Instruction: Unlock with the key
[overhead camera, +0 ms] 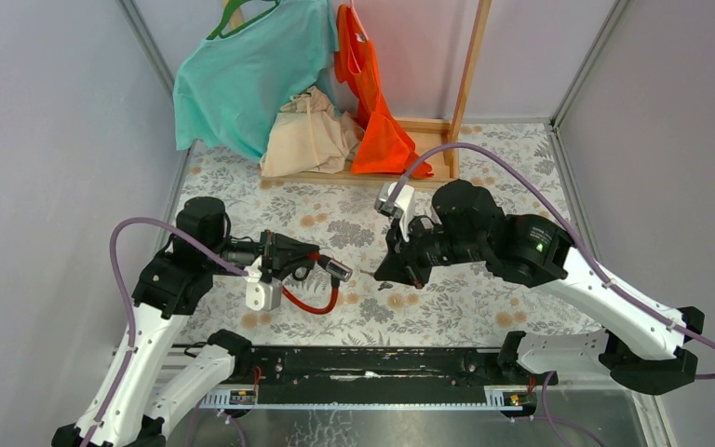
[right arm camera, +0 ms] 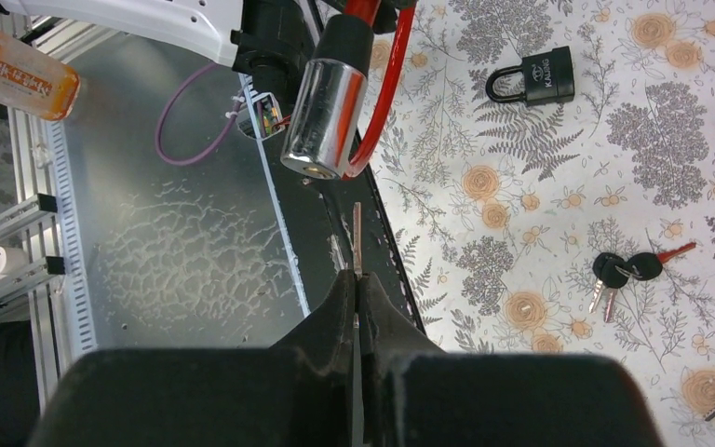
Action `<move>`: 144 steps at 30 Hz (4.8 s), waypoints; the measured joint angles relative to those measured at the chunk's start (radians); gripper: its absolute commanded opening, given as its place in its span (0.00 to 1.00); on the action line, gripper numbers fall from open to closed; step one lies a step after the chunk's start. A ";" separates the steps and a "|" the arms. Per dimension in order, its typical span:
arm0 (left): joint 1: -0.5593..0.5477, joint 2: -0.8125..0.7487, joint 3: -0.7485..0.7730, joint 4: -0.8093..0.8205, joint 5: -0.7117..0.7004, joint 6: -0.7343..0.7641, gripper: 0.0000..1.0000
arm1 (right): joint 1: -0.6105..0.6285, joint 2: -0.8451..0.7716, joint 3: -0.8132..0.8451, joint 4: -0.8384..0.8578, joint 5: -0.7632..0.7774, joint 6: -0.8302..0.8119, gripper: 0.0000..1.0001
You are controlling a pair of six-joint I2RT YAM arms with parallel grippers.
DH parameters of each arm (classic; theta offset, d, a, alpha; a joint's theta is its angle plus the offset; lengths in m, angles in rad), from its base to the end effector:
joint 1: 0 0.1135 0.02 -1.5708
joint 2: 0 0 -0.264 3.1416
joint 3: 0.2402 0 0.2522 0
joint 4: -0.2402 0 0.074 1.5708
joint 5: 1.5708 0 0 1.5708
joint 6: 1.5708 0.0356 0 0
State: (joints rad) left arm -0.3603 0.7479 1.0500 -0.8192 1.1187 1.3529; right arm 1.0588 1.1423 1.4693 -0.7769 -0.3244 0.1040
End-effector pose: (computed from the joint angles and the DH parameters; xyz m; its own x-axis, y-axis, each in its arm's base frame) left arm 0.1013 -0.0724 0.3789 0.7648 0.1677 -0.6221 0.6431 -0.1414 0.7526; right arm 0.0979 0.1974 0.4423 -0.3123 -0.3548 -0.8812 -0.9396 0.2524 0.2314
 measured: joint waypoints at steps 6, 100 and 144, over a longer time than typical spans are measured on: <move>0.000 0.000 -0.010 0.005 -0.002 -0.037 0.00 | 0.019 0.028 0.010 0.003 0.002 -0.021 0.00; 0.003 -0.032 -0.037 0.040 -0.109 -0.083 0.00 | 0.046 0.095 -0.041 0.186 0.077 0.044 0.00; -0.006 -0.223 -0.307 0.485 -0.201 0.105 0.00 | -0.294 -0.031 -0.562 0.950 -0.442 0.880 0.83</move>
State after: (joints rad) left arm -0.3668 0.5247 0.7425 -0.3340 0.9180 1.4574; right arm 0.7650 1.1114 0.9077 0.1734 -0.7662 0.9844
